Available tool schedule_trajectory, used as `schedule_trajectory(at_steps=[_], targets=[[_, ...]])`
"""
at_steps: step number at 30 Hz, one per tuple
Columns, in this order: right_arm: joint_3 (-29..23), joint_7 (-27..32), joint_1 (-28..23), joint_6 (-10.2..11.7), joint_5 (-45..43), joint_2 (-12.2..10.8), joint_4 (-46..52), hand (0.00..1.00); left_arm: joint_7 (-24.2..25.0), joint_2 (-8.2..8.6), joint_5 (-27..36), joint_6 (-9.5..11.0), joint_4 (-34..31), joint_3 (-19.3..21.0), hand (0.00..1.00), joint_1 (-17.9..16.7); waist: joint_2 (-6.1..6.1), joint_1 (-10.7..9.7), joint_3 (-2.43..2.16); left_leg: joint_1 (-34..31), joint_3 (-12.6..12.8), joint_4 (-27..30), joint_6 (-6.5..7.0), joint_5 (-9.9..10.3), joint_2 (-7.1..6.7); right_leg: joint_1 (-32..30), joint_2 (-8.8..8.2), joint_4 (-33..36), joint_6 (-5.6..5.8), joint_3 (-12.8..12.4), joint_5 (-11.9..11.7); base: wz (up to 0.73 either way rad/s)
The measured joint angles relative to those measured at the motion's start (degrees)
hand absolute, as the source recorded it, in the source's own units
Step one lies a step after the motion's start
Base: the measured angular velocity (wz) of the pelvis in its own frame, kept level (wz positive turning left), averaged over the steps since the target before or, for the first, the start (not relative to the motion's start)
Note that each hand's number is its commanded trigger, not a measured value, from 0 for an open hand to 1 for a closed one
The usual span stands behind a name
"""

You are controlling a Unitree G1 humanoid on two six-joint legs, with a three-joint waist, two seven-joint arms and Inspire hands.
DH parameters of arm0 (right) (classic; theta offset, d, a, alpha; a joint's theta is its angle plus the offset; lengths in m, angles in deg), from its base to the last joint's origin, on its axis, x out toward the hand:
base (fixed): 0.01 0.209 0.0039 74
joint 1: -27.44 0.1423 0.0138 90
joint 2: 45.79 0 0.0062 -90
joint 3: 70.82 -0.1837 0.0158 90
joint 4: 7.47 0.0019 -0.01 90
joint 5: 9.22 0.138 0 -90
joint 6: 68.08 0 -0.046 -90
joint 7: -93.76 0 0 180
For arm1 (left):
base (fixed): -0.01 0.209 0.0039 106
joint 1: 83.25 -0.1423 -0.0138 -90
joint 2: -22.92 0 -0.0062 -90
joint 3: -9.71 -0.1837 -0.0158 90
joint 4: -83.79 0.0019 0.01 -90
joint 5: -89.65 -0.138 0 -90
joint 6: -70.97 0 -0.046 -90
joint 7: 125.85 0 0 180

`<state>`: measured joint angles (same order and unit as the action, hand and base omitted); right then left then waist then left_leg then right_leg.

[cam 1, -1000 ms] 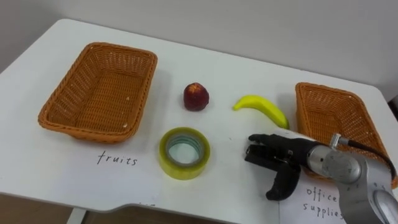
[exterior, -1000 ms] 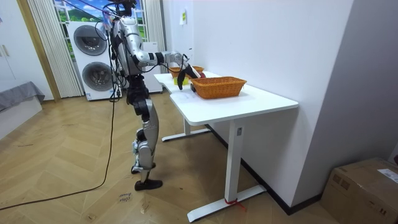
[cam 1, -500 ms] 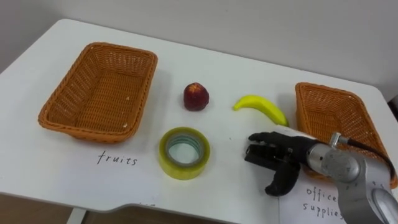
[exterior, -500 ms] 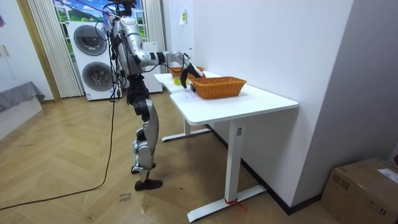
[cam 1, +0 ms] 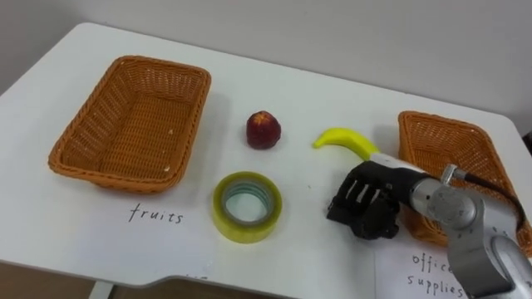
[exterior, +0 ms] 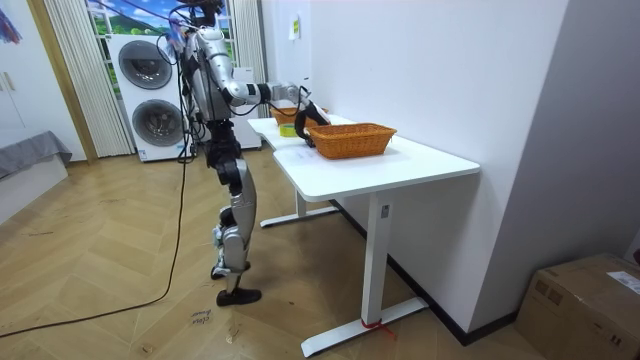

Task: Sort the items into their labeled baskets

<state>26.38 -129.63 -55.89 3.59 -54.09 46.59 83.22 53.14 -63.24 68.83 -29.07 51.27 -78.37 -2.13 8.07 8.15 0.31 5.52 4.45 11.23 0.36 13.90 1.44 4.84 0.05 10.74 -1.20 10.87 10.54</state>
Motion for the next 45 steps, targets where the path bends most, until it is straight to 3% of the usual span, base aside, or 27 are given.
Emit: schedule_trajectory(at_steps=[15, 22, 26, 28, 33, 41, 45], targets=[[0.4, -0.5, 0.0, 0.0, -0.2, 0.0, 0.5, 1.0, -0.1, -0.01, 0.6, 0.0, 1.0, -1.0, 0.0, -0.1, -0.04, -0.4, -0.02, 0.0, -0.1, 0.2, -0.01, 0.0, -0.01, 0.2, -0.02, 0.0, 0.0, 0.0, 0.0, 0.0], [0.4, -0.4, -2.1, 0.4, 0.1, 0.0, 4.5, 1.0, -1.0, 0.06, 2.2, 1.0, 0.6, -1.0, 0.0, -0.2, -0.35, -0.4, 0.17, 0.1, -0.1, 0.1, -0.01, 0.0, -0.04, 0.2, -0.04, 0.0, 0.01, 0.0, 0.0, 0.0], [-0.1, -0.4, -2.1, 2.4, 0.1, 0.0, 5.3, 1.0, -1.3, 0.12, 2.6, 1.9, 0.6, -0.6, 0.0, -0.3, -0.61, -1.2, 0.35, 0.0, 0.0, 0.1, -0.01, 0.0, -0.05, 0.1, -0.01, 0.0, 0.01, 0.0, 0.0, 0.0], [-1.3, -0.3, -2.1, 3.3, 0.9, 0.0, 6.2, 1.0, -1.4, 0.24, 2.7, 2.3, 0.6, 0.0, 0.0, -0.5, -0.49, -1.8, 0.19, 0.0, 0.1, 0.1, -0.01, 0.0, -0.05, 0.1, -0.02, 0.0, 0.01, 0.0, 0.0, 0.0], [-4.6, 2.5, -2.1, 3.9, 3.4, 0.0, 9.1, 1.0, -2.4, 0.22, 2.6, 2.9, 0.7, 0.1, 0.0, -1.2, -0.62, -2.1, 0.18, 0.1, 0.2, 0.1, -0.01, 0.0, -0.05, 0.1, -0.06, -0.1, 0.01, -0.1, 0.0, 0.0], [-5.7, 8.5, -2.1, 5.5, 4.8, -0.2, 9.9, 1.0, -3.6, 0.24, 2.5, 3.0, 0.7, 0.1, 0.0, -2.7, -0.83, -2.4, 0.22, 0.1, 0.7, 0.3, -0.01, 0.0, -0.04, 0.2, -0.06, 0.0, 0.03, -0.7, 0.0, -0.01], [-7.8, 12.9, -2.1, 7.3, 8.4, -0.4, 11.9, 1.0, -3.2, 0.29, 2.5, 3.1, 0.7, 0.1, 0.0, -4.5, -1.77, -3.2, -0.16, 0.2, 0.5, 0.3, 0.0, 0.0, -0.04, 0.3, -0.08, 0.0, 0.03, -0.6, 0.0, 0.0]])
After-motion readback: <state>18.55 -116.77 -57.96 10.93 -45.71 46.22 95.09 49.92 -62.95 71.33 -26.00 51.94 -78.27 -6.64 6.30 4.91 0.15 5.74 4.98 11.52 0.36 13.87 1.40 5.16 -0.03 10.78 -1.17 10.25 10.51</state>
